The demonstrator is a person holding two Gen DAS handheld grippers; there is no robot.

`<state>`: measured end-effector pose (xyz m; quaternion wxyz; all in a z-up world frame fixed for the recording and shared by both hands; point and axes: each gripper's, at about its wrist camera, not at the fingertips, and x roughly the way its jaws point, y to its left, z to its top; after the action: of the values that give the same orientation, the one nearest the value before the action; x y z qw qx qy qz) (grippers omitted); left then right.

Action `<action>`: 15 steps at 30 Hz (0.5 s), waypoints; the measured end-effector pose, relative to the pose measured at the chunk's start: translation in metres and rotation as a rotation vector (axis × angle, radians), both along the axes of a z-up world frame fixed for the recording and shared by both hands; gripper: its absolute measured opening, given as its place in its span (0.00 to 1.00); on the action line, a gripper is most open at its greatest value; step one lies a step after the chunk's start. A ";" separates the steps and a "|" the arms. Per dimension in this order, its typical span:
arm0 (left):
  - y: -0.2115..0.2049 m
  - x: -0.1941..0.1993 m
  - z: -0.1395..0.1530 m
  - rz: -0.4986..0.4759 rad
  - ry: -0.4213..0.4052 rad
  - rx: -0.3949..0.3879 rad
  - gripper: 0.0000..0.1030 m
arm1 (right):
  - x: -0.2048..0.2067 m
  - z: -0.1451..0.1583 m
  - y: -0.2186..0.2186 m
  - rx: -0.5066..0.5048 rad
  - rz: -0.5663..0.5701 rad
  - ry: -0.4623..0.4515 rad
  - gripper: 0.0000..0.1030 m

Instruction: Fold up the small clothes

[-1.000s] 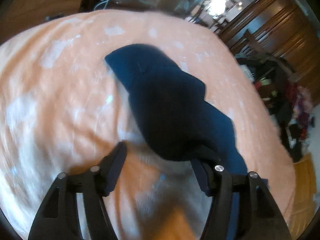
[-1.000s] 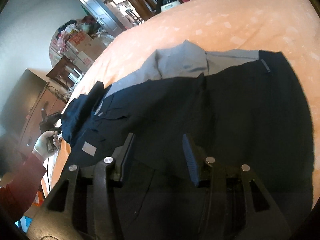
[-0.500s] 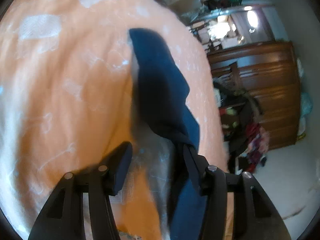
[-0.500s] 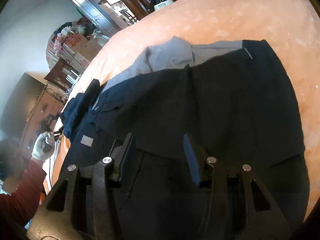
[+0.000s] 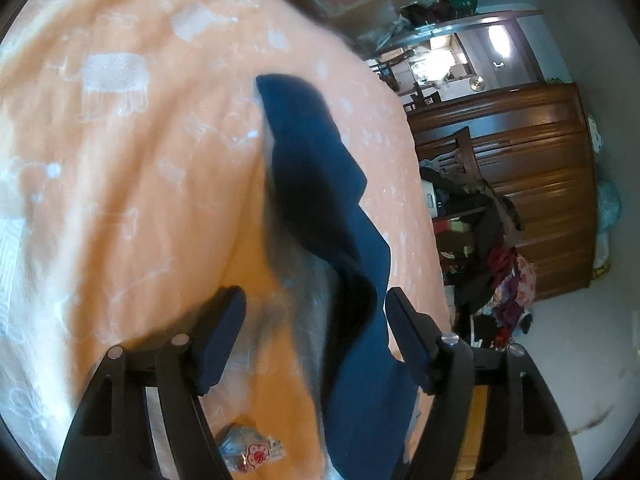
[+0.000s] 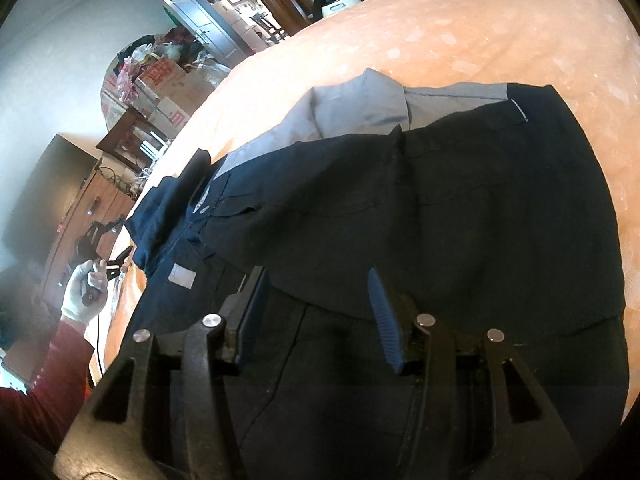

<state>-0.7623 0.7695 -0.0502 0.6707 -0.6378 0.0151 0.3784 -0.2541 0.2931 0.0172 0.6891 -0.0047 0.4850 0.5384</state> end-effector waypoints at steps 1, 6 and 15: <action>0.004 0.004 0.000 -0.004 -0.021 0.002 0.72 | -0.001 0.001 0.000 0.005 0.000 0.000 0.50; 0.004 0.006 -0.004 0.011 -0.071 -0.026 0.73 | -0.006 0.004 -0.004 0.009 0.000 -0.014 0.50; 0.039 0.061 0.013 -0.057 0.173 0.024 0.02 | -0.012 0.009 -0.011 0.022 0.004 -0.016 0.51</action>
<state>-0.7011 0.8081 -0.0375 0.6850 -0.5939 0.0868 0.4130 -0.2661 0.2817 0.0265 0.6918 -0.0027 0.4736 0.5451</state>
